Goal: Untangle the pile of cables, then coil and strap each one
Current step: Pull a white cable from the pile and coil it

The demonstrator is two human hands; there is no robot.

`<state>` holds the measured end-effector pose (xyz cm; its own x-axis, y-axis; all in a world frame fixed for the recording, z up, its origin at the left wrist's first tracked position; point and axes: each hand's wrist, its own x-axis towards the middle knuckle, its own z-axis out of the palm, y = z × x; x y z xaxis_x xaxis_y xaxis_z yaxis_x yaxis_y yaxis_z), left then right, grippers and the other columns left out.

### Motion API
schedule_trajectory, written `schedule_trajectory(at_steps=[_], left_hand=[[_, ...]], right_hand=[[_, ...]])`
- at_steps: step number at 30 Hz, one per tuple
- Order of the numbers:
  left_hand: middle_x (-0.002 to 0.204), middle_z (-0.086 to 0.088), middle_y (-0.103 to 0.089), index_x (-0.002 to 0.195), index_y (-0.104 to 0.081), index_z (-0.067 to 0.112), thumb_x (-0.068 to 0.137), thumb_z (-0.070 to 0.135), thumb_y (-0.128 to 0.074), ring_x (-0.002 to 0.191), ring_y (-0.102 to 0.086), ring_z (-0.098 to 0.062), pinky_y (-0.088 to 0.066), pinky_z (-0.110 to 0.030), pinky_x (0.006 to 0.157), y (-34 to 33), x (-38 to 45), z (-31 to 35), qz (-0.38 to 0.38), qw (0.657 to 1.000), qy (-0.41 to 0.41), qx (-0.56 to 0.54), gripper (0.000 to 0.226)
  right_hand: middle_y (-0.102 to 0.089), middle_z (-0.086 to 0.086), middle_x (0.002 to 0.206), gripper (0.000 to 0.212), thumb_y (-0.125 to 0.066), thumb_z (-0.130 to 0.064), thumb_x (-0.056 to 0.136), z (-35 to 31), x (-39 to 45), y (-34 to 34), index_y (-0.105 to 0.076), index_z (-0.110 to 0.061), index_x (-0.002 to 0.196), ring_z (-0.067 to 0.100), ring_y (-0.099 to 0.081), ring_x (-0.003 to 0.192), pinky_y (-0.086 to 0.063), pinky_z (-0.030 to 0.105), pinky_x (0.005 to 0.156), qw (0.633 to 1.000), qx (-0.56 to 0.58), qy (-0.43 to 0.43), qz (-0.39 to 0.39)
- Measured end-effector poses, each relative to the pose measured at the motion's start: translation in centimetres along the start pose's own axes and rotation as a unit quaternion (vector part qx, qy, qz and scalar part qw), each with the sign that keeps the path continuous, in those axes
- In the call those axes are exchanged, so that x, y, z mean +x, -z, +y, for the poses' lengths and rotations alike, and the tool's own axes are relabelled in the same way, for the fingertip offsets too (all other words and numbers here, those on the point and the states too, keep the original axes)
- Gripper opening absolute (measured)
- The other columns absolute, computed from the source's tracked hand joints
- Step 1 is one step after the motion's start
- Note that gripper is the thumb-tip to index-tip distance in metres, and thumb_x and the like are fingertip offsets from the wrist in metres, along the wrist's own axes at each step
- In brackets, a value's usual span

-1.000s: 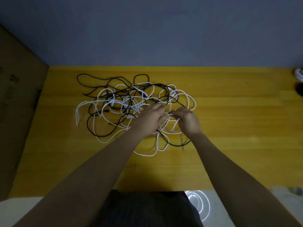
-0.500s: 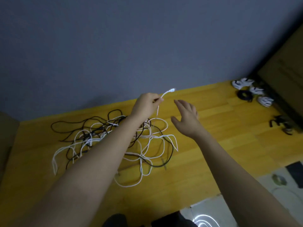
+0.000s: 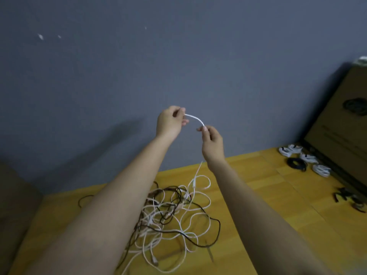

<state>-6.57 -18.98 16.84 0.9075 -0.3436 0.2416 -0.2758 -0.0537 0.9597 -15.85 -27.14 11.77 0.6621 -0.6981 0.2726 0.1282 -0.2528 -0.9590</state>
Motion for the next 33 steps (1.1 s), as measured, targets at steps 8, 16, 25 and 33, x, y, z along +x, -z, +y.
schedule_trajectory(at_steps=[8,16,25,33], left_hand=[[0.081,-0.008,-0.06,0.086,-0.072,0.019,0.097,0.036,-0.051,0.082,-0.05,-0.02,-0.032,-0.027,0.069,4.5,4.3,12.5,0.041,0.95,-0.211,0.227,0.029],[0.062,-0.002,-0.052,0.068,-0.042,0.017,0.102,0.022,-0.039,0.045,-0.043,-0.015,-0.038,-0.024,0.048,3.8,5.7,19.2,-0.021,0.981,-0.174,0.087,0.034],[0.065,-0.003,-0.054,0.068,-0.043,0.021,0.102,0.026,-0.038,0.059,-0.048,-0.019,-0.032,-0.03,0.057,3.6,4.8,25.0,0.063,0.967,-0.226,0.1,0.035],[0.062,-0.001,-0.048,0.074,-0.045,0.019,0.099,0.018,-0.033,0.054,-0.04,-0.016,-0.028,-0.026,0.046,5.0,3.6,24.5,0.07,0.984,-0.161,0.034,0.028]], right_hand=[[-0.041,-0.016,0.052,0.026,-0.045,-0.022,0.1,-18.1,7.7,-0.9,-0.063,-0.025,0.081,0.007,-0.034,0.053,-0.032,0.024,0.054,0.979,0.088,0.175,0.051],[-0.044,0.002,0.059,0.032,-0.039,-0.014,0.103,-14.9,9.7,0.9,-0.063,0.007,0.101,0.012,-0.041,0.053,-0.037,0.02,0.053,0.979,-0.111,0.131,-0.107],[-0.05,0.008,0.054,0.04,-0.035,-0.011,0.103,-22.6,8.7,2.8,-0.05,-0.009,0.066,0.008,-0.046,0.036,-0.044,0.022,0.043,0.992,0.045,0.118,-0.026],[-0.057,0.01,0.068,0.034,-0.035,-0.01,0.103,-27.2,9.9,5.2,-0.049,-0.011,0.072,0.016,-0.059,0.062,-0.054,0.025,0.059,0.987,0.063,0.143,-0.043]])
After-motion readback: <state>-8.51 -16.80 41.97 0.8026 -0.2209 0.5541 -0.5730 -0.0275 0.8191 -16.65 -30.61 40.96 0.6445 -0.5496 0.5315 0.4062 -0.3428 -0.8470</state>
